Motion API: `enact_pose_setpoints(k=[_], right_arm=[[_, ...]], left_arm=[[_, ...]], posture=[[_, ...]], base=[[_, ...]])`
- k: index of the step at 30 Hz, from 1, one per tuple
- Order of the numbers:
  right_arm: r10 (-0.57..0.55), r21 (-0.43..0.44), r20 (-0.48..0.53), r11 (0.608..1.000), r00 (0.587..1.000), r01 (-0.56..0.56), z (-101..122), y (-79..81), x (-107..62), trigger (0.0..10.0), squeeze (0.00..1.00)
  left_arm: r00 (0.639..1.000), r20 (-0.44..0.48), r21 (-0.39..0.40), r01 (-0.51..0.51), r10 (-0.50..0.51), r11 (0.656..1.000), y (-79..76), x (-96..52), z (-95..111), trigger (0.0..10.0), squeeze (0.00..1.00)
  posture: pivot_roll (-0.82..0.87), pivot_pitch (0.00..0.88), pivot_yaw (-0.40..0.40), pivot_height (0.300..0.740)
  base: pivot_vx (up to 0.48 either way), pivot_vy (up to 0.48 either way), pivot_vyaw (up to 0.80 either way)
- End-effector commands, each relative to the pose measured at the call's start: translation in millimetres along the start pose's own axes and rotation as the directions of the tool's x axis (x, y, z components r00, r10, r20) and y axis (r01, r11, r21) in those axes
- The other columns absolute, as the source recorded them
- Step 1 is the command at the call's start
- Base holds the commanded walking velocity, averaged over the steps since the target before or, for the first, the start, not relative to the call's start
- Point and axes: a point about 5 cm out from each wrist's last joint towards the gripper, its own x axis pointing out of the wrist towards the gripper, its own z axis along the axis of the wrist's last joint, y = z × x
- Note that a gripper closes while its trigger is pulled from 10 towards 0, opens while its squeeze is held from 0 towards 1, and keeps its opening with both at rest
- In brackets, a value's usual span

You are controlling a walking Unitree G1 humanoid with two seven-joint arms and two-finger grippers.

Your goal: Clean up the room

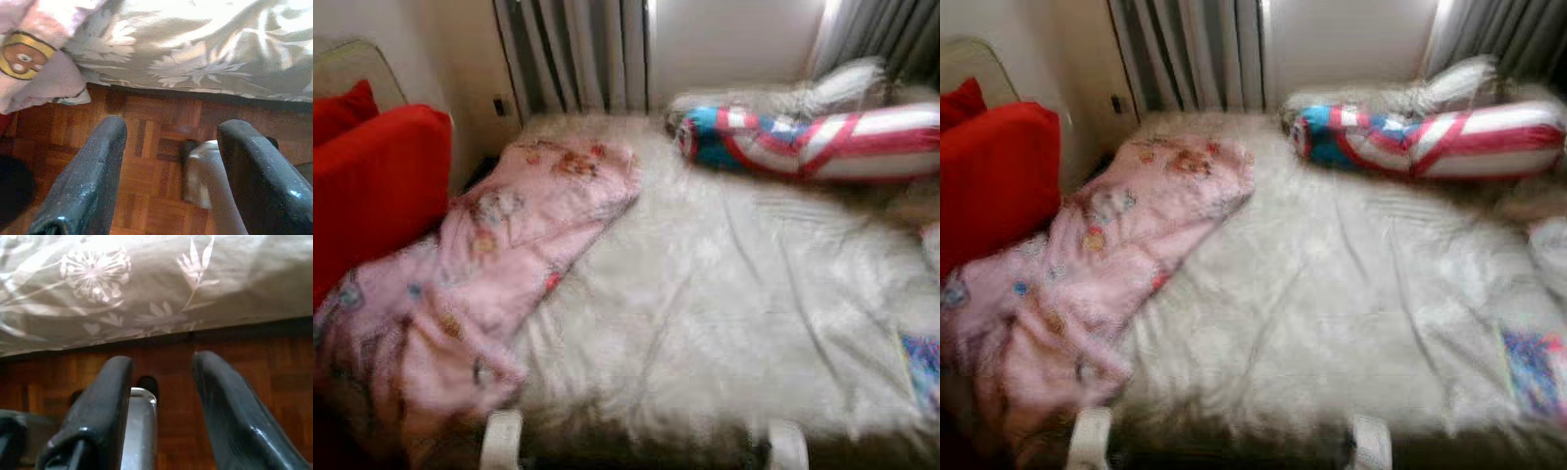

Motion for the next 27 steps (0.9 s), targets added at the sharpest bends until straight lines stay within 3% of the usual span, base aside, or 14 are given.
enact_pose_setpoints(k=[1,20,27], right_arm=[[0.019,-0.003,0.011,1.000,1.000,-0.019,4.4,7.1,1.5,10.0,0.00],[0.050,-0.031,-0.002,0.998,0.999,-0.050,1.4,14.5,1.6,10.0,0.00],[0.043,-0.030,-0.016,0.999,0.999,-0.043,-8.5,7.0,-1.4,10.0,0.00]], left_arm=[[1.000,-0.008,0.014,-0.016,0.017,1.000,7.5,-0.7,-0.6,10.0,0.00],[1.000,-0.011,0.013,-0.017,0.017,1.000,5.7,-0.9,-2.3,10.0,0.00],[1.000,-0.006,0.017,-0.017,0.017,1.000,5.8,-0.9,-1.6,10.0,0.00]], posture=[[-0.05,0.022,-0.008,0.740],[-0.04,0.002,-0.010,0.740],[-0.04,0.011,-0.012,0.740]], base=[[0.000,0.480,0.00],[0.000,0.480,0.00],[0.000,0.082,0.00]])
